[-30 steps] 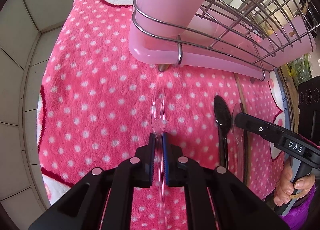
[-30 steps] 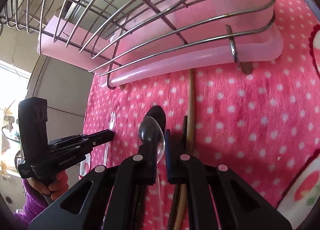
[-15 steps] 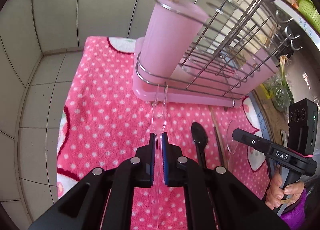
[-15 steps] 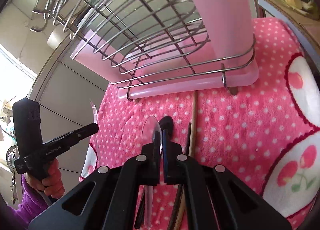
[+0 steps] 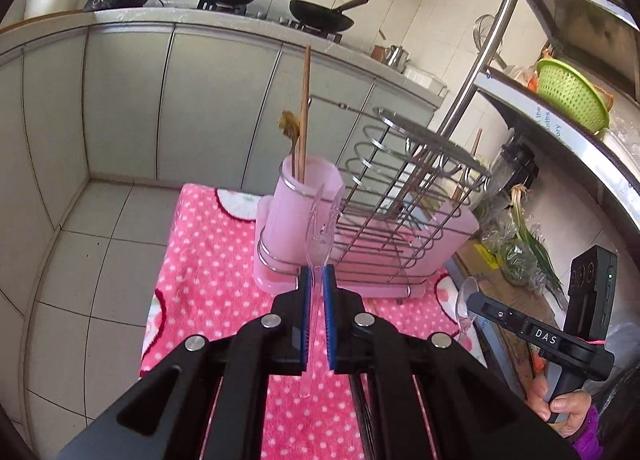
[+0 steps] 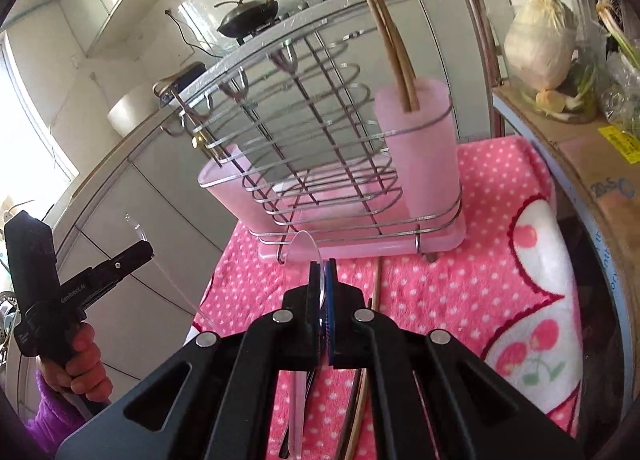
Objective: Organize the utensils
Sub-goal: 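Lift the fork and clear spoon upright and carry them over the pink cup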
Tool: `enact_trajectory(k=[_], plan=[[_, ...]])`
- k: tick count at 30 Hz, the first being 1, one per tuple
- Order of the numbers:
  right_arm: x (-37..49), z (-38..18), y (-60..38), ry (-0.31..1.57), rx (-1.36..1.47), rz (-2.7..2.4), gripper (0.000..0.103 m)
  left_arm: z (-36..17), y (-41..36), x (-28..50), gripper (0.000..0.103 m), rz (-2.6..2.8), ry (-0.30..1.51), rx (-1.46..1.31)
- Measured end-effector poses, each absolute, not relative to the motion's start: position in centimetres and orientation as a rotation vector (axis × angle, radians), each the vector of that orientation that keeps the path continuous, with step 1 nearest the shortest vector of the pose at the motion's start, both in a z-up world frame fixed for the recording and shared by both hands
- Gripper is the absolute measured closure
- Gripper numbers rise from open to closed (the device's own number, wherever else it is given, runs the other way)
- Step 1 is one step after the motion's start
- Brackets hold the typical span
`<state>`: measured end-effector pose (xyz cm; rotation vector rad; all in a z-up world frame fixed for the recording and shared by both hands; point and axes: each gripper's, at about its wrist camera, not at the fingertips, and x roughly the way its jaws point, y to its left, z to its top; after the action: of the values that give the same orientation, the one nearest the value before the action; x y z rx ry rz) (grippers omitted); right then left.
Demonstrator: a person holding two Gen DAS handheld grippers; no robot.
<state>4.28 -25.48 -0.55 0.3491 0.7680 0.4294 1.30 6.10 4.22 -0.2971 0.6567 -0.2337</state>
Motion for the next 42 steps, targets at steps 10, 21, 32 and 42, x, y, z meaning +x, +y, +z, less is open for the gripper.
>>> enact_trajectory(k=[10,21,32,42], plan=[[4.9,7.6,-28.6,0.53,0.371,0.37,0.1,12.2,6.0,2.1,0.098,-0.252,0.479,-0.303],[8.9,14.5,-31.8,0.25,0.333,0.223,0.1,19.1,6.7,6.3,0.098,-0.218,0.333,-0.319],[12.5,13.1,-30.6,0.142,0.184,0.115,0.1,15.7,5.6,10.8,0.098,-0.156,0.344,-0.251],[13.2,7.9,-29.4,0.252,0.181,0.137,0.1,10.2,5.5,12.0,0.098,-0.149,0.467,-0.245]])
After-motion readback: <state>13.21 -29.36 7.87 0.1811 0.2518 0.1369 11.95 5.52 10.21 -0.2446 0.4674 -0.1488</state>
